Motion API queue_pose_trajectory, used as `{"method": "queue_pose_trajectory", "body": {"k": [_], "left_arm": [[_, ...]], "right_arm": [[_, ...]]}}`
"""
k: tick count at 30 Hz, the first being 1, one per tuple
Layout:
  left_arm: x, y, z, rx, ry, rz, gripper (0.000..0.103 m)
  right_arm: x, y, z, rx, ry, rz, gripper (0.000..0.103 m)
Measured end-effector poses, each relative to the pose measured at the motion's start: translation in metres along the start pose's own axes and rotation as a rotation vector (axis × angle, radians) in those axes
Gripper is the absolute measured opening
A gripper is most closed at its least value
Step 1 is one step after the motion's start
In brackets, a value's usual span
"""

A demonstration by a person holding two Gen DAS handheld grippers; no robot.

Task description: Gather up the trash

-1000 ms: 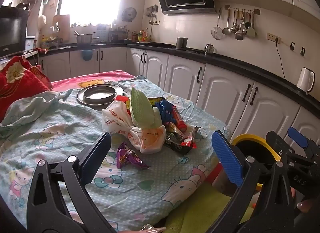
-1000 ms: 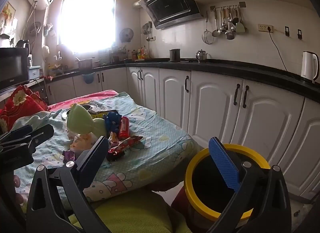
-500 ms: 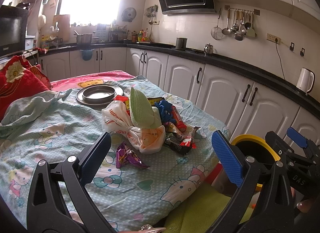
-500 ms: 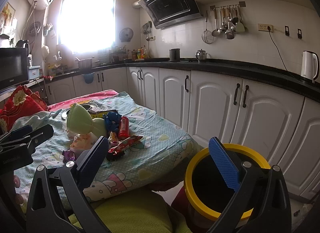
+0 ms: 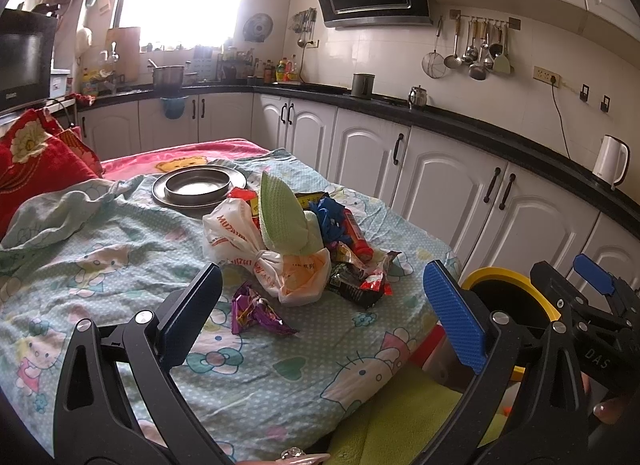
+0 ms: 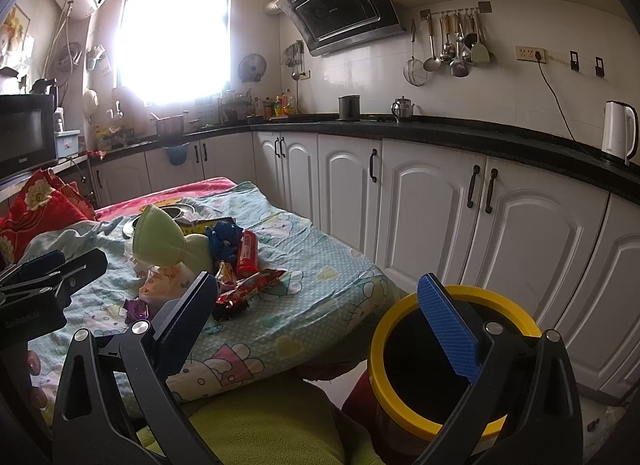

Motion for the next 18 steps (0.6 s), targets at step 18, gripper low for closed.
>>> {"method": "queue_pose_trajectory", "body": {"k": [18], "left_arm": [[0.001,0.008,-0.009,0.010,0.014,0.005,0.092]], "right_arm": [[0.003,0.002,-0.018,0.042,-0.027,0.022,0.097]]}}
Point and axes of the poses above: each gripper's, at about its wrist camera, not at the fingertips, and z roughly against the way its jaws point, x to its left, y to its underside, the point moved 10 cm from there along -z, roughly the way its jaws point, and after that the axes turned 13 degrees about x, right-handed, at the moved point
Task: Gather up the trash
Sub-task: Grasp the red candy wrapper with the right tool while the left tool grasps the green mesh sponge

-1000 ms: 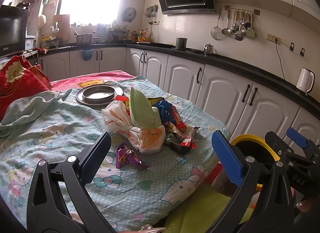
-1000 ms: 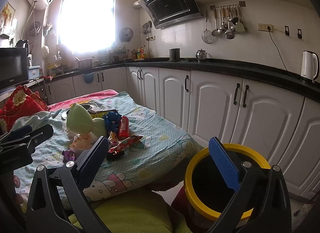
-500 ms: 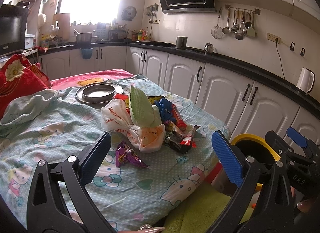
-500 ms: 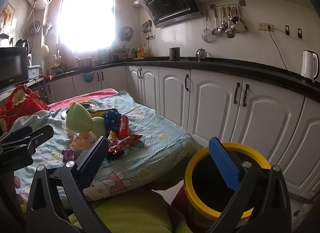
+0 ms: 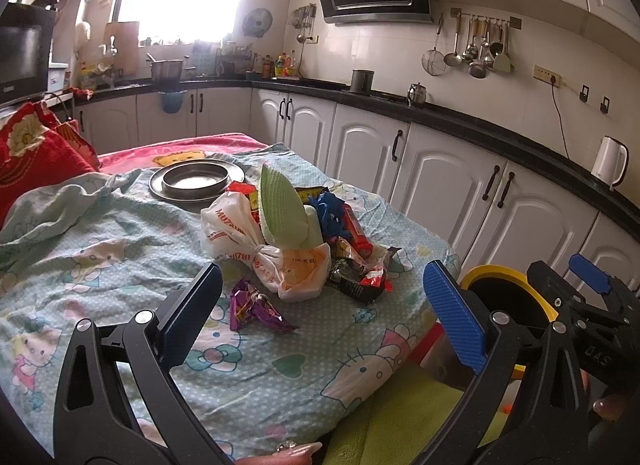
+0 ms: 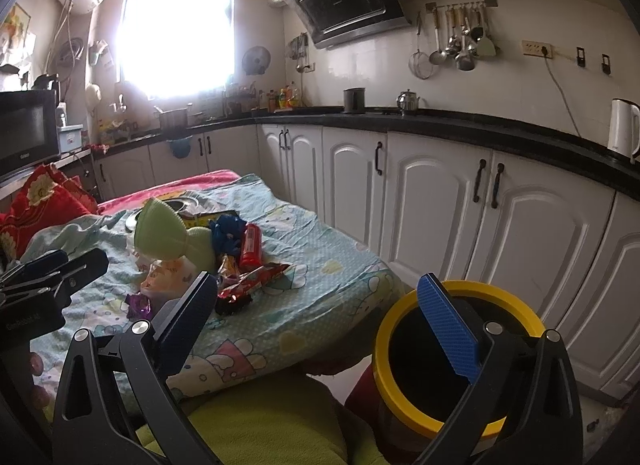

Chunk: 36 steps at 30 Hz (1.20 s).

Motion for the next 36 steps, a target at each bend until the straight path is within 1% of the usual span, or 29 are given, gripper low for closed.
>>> {"method": "queue_pose_trajectory", "body": {"k": [2,6,9,16,19,26,34,36], "left_arm": [[0.004,-0.002,-0.001,0.003,0.011,0.010,0.092],[0.011,-0.004,-0.002,0.003,-0.004,0.026,0.092],[0.019,-0.006,-0.004,0.010,-0.001,0.040,0.092],[0.032,-0.014,-0.013,0.031,-0.011,0.054,0.092],[0.034,-0.020,-0.019,0.039,-0.038,0.043,0.092],[0.043,-0.034,-0.037,0.059,-0.063,0.048,0.092],[0.052,-0.056,-0.058,0.054,-0.078,0.067,0.092],[0.054,-0.061,-0.066,0.066,-0.070,0.076,0.092]], "right_arm": [[0.002,0.001,-0.003,0.023,-0.013,0.011,0.097],[0.015,0.002,-0.012,0.063,-0.042,0.039,0.097],[0.026,0.003,-0.017,0.090,-0.069,0.074,0.097],[0.037,-0.011,-0.031,0.100,-0.095,0.105,0.097],[0.040,-0.019,-0.046,0.117,-0.091,0.123,0.097],[0.037,-0.031,-0.076,0.149,-0.092,0.119,0.097],[0.041,-0.035,-0.115,0.206,-0.095,0.141,0.097],[0.044,-0.034,-0.127,0.235,-0.110,0.137,0.097]]}}
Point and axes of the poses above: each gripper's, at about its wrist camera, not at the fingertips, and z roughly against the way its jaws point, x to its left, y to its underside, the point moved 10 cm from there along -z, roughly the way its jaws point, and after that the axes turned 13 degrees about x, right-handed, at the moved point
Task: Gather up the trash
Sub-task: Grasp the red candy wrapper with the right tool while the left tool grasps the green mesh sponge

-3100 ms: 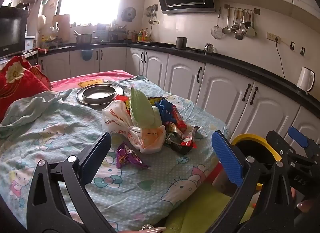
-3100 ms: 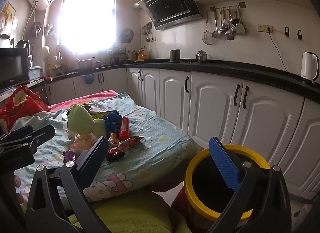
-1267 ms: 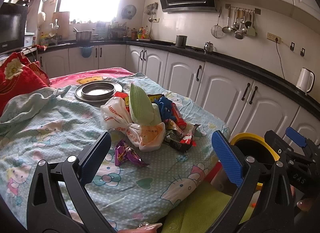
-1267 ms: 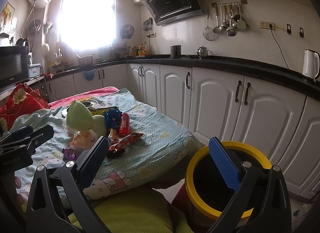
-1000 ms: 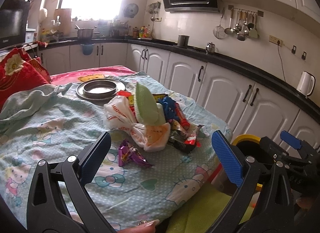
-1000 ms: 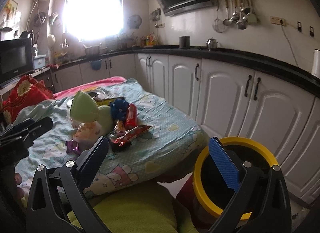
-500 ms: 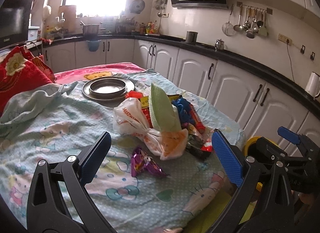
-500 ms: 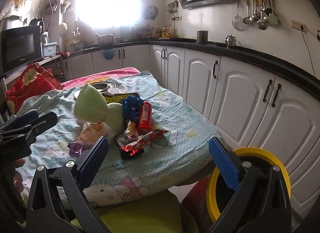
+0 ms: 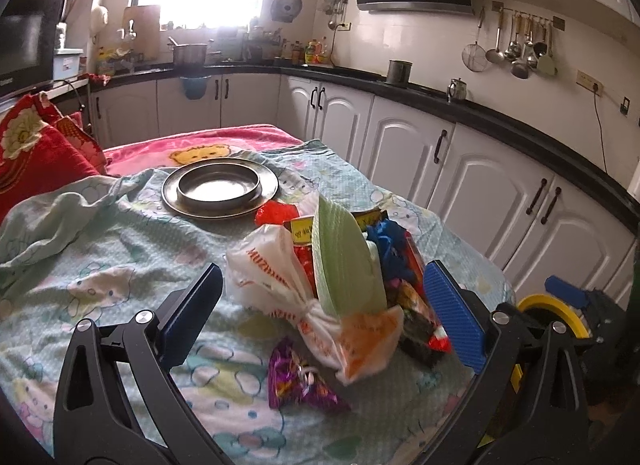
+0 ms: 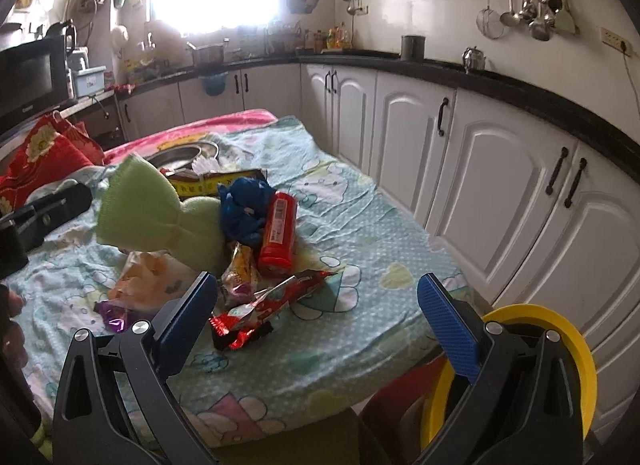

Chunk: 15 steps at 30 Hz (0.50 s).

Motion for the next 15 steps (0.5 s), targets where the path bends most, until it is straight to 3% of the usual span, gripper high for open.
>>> {"method": "queue_pose_trajectory", "body": {"k": [3,5,9,15], "left_arm": [[0.001,-0.005,-0.010,0.017,0.031,0.011,0.092],[0.003,-0.008,-0.016,0.025,0.044,0.016,0.092],[0.005,-0.011,-0.026,0.046,0.100,0.027,0.092],[0.001,-0.011,-0.042,0.091,0.109,0.013,0.092]], "right_arm": [[0.005,-0.002,-0.018,0.045,-0.014,0.009,0.096],[0.007,-0.003,-0.030,0.076,-0.039,0.000,0.087],[0.011,-0.002,-0.051,0.138,-0.079,-0.037,0.080],[0.004,-0.001,-0.072,0.209,-0.094,-0.112,0.073]]}}
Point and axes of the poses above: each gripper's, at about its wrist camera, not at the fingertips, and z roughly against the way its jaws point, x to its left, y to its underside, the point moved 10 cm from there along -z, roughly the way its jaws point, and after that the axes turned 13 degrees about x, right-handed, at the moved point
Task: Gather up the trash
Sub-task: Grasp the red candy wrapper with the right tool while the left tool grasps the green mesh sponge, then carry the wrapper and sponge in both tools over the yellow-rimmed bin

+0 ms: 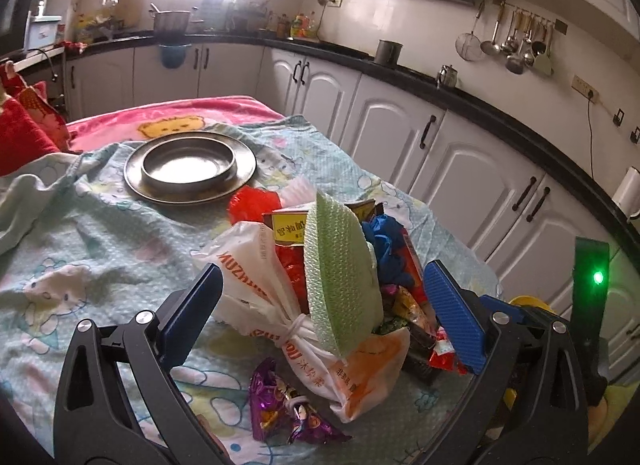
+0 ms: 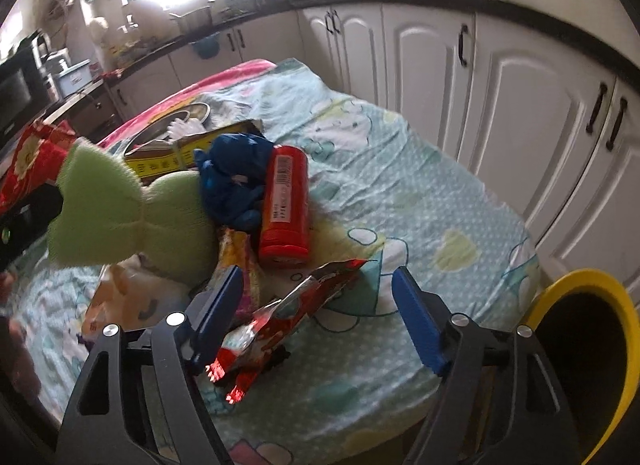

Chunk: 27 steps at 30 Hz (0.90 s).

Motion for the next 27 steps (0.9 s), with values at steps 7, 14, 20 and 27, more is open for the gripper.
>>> {"method": "queue_pose_trajectory", "body": {"k": [7,14,20,27], "left_arm": [[-0.004,0.001,-0.012,0.026,0.006,0.004,0.090],[-0.006,0.004,-0.016,0.039,0.015,0.018,0.068],[-0.004,0.011,-0.011,0.049,0.037,0.036,0.031],[-0.009,0.013,0.001,0.022,0.066,0.016,0.023]], "right_arm": [[-0.003,0.000,-0.012,0.046,-0.056,-0.039,0.060],[-0.006,0.007,-0.017,0.091,-0.112,-0.058,0.021],[-0.011,0.005,-0.003,0.055,-0.124,-0.053,0.014],[-0.014,-0.001,0.024,-0.024,-0.101,-0.007,0.013]]}}
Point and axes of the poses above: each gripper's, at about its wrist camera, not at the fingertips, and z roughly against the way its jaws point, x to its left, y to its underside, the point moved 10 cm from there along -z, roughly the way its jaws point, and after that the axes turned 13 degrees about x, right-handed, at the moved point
